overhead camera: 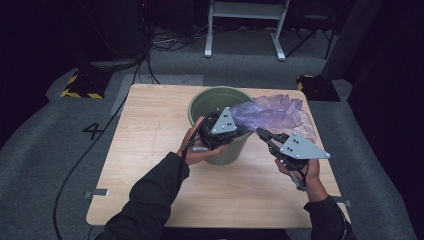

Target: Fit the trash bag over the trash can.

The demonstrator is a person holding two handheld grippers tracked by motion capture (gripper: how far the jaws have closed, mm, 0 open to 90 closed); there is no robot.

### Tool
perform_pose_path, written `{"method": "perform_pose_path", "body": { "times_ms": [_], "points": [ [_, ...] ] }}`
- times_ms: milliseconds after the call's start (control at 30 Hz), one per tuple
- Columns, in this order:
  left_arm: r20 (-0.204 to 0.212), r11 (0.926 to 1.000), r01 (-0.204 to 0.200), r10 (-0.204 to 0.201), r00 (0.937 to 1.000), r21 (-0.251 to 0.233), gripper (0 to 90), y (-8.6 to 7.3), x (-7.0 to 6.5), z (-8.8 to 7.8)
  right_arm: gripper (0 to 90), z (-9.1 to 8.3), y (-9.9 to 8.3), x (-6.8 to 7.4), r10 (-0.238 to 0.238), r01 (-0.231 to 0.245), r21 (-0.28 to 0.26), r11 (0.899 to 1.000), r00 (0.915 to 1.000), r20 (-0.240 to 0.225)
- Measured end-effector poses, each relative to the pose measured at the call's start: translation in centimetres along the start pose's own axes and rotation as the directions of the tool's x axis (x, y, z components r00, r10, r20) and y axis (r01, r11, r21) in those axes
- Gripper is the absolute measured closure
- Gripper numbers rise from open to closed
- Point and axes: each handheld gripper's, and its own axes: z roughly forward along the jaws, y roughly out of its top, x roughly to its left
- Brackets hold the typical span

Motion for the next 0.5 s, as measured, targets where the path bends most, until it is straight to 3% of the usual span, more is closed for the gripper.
{"method": "perform_pose_path", "body": {
  "times_ms": [167,233,300,433,500],
  "points": [
    [-0.02,1.0,-0.005,0.005,0.9998,-0.007,89.9,-0.8,0.4,-0.9,75.7,-0.3,-0.4,-0.2,0.028,-0.028,0.009,1.0,0.9996,0.004],
    [-0.034,0.9998,0.01,-0.011,0.9994,-0.02,89.9,-1.1,0.8,-1.4,59.4,-0.6,-0.5,-0.4,0.054,-0.054,0.008,0.998,0.9984,0.013],
    [-0.044,0.9997,0.012,-0.013,0.9989,-0.021,89.9,-1.4,1.0,-1.8,50.0,-0.8,-0.6,-0.4,0.069,-0.069,0.006,0.998,0.9972,0.029],
    [-0.063,0.9999,0.004,-0.005,0.998,-0.013,89.9,-2.1,1.5,-2.7,39.0,-1.6,-0.8,-0.5,0.09,-0.09,0.013,0.996,0.9956,0.026],
    [-0.071,0.9998,0.015,-0.016,0.9973,-0.014,89.9,-2.6,1.8,-3.2,37.8,-2.0,-1.0,-0.6,0.097,-0.098,0.02,0.995,0.9947,0.032]
  ]
}}
